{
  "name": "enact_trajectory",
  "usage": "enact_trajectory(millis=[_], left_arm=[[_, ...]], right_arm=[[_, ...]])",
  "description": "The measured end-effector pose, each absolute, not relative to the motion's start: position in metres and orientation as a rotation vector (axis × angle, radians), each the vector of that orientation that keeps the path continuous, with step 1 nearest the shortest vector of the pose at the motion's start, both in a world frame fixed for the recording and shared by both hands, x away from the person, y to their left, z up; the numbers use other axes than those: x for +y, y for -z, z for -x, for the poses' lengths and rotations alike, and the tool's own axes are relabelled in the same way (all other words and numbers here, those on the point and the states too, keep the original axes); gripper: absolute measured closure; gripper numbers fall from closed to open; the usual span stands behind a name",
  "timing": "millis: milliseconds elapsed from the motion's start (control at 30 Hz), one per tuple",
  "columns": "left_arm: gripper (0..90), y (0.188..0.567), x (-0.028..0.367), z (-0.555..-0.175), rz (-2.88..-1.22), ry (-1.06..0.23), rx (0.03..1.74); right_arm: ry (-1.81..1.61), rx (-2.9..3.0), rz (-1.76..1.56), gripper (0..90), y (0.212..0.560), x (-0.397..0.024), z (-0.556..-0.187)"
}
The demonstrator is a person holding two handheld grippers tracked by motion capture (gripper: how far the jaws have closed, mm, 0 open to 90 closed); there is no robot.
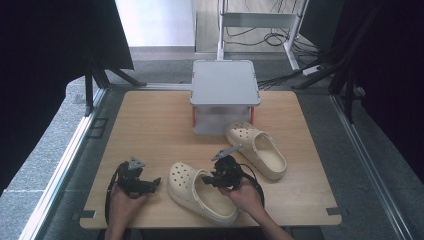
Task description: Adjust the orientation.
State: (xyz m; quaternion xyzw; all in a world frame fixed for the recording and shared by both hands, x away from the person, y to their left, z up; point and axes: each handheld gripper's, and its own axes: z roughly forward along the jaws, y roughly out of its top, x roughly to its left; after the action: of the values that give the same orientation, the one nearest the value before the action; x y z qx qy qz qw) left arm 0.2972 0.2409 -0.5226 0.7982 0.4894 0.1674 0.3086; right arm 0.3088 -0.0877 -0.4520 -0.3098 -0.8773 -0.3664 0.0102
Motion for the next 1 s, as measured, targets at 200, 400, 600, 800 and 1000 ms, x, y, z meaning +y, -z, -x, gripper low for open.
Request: enact_trajectory(millis=[200,400,600,800,1000], left_arm=[[0.0,0.523,0.241,-0.297,-2.111,-0.443,1.293],[0.0,0.523,0.241,-0.297,-2.11,-0.443,1.293],[0.0,0.523,0.241,-0.297,-2.108,-0.443,1.295],[0.0,0.523,0.241,-0.297,-2.108,-0.443,1.295],[0.0,0.523,0.241,-0.297,-2.111,-0.443,1.293]], right_arm=[[1.141,-2.765,0.908,71.4,0.46,-0.093,-0.307],[1.308,-2.705,0.893,33.4,0.447,-0.116,-0.314],[1.411,-2.679,0.885,11.7,0.428,-0.144,-0.318],[1.469,-2.605,0.934,0.0,0.421,-0.177,-0.326],[1.554,-2.559,0.989,0.0,0.413,-0.21,-0.329]])
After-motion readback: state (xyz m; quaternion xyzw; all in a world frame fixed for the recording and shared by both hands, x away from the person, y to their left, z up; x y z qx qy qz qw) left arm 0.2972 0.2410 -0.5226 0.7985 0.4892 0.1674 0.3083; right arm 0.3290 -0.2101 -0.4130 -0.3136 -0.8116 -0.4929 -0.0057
